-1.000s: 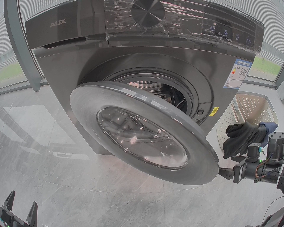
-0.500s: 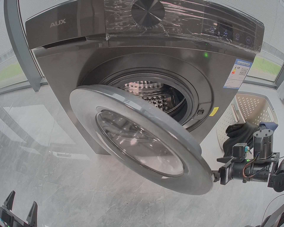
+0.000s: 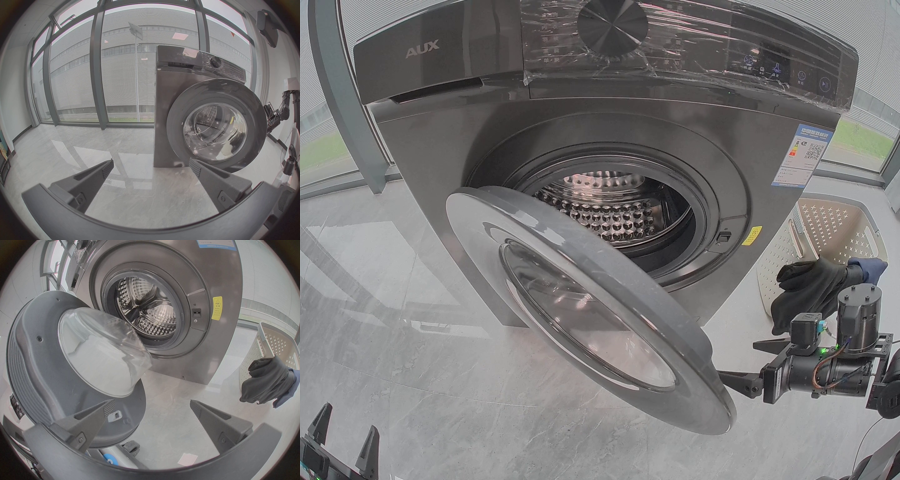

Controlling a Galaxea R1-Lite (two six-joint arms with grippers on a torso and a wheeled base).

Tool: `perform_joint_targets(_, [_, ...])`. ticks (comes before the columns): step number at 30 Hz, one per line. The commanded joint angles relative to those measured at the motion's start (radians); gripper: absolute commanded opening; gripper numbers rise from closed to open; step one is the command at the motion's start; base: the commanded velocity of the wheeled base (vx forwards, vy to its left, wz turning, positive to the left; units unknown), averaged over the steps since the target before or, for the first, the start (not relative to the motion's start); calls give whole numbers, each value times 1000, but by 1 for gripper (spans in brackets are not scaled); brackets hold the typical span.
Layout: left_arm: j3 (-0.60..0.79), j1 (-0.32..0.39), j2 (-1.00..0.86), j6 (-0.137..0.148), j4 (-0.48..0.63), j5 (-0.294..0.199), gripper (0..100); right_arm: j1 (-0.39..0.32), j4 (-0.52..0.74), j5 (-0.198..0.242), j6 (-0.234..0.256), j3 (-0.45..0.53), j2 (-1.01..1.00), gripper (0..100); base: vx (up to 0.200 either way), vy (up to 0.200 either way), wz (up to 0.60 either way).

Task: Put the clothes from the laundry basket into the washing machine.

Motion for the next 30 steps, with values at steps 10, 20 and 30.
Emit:
perform_joint_targets(10, [16, -1, -10, -1, 0, 1, 100, 71, -23, 7, 0, 28, 31, 100, 0, 0, 0])
perform_joint_targets(20, [16, 0, -10, 1, 0, 0, 100, 140, -32, -4, 20, 47, -35, 100, 0, 0, 0])
perform_joint_targets(30, [16, 2, -10, 25, 3, 0, 100, -20, -32, -42, 46, -107, 97, 100, 0, 0, 0])
